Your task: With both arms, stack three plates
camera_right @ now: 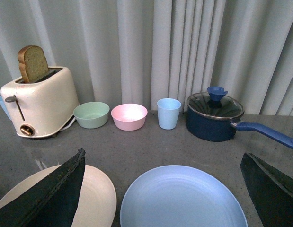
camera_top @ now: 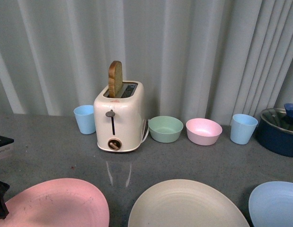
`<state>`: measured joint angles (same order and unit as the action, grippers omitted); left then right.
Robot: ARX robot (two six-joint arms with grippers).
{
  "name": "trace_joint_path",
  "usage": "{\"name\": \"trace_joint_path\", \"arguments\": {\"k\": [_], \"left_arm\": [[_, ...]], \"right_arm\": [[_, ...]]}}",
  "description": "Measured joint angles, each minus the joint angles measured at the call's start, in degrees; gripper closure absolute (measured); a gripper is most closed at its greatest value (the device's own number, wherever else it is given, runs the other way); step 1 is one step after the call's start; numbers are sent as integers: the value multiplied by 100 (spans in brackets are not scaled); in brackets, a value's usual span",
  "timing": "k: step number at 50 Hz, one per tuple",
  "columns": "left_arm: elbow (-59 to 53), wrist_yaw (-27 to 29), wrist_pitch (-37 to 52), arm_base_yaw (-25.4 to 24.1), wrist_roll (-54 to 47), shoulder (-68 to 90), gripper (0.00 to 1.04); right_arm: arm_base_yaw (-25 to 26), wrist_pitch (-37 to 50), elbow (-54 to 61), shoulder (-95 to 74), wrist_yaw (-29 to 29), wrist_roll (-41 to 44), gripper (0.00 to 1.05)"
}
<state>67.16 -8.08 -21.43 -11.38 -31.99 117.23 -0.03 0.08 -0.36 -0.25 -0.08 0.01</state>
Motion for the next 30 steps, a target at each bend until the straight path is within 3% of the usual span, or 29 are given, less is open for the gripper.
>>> {"name": "trace_joint_path", "arguments": {"k": [30], "left_arm": [[-107, 413, 442, 256, 31, 380, 7]], "right_arm": [[0, 0, 0, 0, 0, 0, 7]]}}
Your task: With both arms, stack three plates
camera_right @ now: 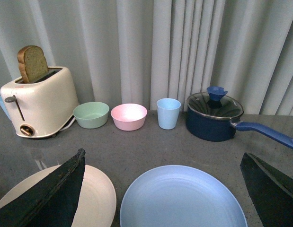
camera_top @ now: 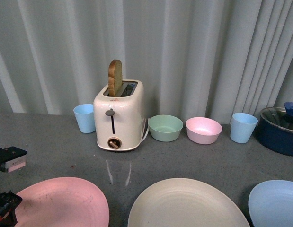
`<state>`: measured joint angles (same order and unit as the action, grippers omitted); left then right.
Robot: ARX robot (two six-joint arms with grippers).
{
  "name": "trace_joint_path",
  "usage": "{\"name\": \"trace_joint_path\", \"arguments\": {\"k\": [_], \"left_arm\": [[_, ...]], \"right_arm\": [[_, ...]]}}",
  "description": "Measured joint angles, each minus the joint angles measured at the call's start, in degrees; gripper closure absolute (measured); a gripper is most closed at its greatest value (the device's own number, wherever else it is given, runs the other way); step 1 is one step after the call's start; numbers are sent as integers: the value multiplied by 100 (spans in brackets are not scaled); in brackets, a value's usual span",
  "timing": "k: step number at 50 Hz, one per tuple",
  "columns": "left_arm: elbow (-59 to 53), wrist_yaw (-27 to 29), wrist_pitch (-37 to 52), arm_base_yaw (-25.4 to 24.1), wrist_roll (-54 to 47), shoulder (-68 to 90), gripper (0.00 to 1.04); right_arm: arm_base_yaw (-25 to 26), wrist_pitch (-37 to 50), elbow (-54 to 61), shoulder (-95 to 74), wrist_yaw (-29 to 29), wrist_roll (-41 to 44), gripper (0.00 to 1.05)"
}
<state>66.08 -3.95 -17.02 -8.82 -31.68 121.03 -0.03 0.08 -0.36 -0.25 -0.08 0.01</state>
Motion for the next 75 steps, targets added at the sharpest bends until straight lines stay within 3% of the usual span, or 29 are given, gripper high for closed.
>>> {"name": "trace_joint_path", "arguments": {"k": [8, 28, 34, 38, 52, 75], "left_arm": [[-87, 46, 20, 70, -2, 13, 8], [-103, 79, 15, 125, 44, 24, 65], [-98, 20, 15, 133, 116, 22, 90], [-74, -103, 13, 136, 214, -2, 100], [2, -297, -256, 136, 332, -28, 100], [942, -881, -1255, -262, 627, -240, 101]], "right_arm": [[0, 0, 0, 0, 0, 0, 7], [0, 0, 0, 0, 0, 0, 7], [0, 0, 0, 0, 0, 0, 7], [0, 0, 0, 0, 0, 0, 7], [0, 0, 0, 0, 0, 0, 7], [0, 0, 0, 0, 0, 0, 7]]}}
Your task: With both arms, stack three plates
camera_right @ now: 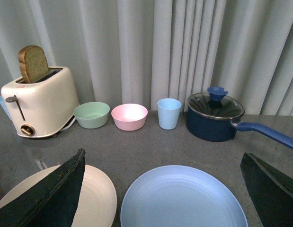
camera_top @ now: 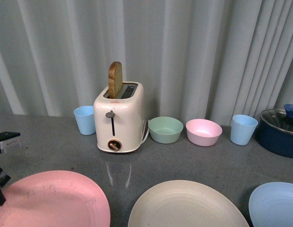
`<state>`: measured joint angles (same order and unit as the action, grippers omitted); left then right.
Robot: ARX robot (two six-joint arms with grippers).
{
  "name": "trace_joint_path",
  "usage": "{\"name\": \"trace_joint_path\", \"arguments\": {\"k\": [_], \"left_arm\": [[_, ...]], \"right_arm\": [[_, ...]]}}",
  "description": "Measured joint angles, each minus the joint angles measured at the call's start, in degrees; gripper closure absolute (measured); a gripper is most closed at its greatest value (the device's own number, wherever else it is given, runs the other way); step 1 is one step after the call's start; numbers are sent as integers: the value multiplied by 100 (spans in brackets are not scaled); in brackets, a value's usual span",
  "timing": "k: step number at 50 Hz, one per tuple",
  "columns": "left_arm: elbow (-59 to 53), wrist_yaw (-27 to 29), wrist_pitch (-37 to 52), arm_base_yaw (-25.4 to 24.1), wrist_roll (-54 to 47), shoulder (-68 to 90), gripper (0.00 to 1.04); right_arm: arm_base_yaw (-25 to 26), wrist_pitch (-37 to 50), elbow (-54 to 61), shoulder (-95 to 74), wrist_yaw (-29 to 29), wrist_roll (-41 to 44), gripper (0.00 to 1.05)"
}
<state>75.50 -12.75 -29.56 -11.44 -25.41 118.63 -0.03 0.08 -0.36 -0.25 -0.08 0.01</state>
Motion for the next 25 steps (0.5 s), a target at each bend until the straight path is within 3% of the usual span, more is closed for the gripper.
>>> {"name": "trace_joint_path", "arguments": {"k": [6, 25], "left_arm": [[319, -114, -212, -76, 160, -83, 101], [831, -1187, -807, -17, 968, -474, 101]], "right_arm": [[0, 0, 0, 0, 0, -2, 7], [0, 0, 0, 0, 0, 0, 7]]}}
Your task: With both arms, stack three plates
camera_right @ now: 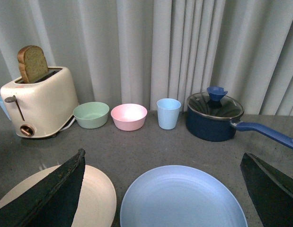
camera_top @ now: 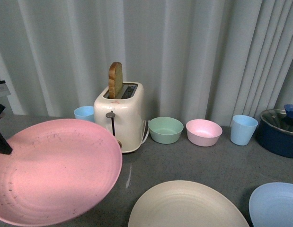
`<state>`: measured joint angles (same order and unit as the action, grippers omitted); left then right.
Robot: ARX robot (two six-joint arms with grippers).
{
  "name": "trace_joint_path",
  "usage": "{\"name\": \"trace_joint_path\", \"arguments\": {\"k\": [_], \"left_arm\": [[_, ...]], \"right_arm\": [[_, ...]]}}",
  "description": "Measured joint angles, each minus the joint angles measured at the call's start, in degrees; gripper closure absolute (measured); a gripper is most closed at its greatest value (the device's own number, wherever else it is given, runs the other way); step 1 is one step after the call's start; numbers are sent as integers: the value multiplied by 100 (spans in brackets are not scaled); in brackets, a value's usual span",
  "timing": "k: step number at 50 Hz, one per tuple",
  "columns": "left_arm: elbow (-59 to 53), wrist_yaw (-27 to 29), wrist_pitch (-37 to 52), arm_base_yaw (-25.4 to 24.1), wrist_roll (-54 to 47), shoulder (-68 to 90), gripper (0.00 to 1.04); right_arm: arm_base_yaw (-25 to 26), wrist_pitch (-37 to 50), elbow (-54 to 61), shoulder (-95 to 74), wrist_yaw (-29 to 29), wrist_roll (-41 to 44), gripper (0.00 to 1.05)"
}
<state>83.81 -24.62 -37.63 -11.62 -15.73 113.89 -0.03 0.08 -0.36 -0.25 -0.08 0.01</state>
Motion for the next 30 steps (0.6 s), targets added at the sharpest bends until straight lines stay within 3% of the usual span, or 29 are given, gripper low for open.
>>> {"name": "trace_joint_path", "arguments": {"k": [30], "left_arm": [[-826, -31, 772, 2028, 966, -72, 101]], "right_arm": [[0, 0, 0, 0, 0, 0, 7]]}}
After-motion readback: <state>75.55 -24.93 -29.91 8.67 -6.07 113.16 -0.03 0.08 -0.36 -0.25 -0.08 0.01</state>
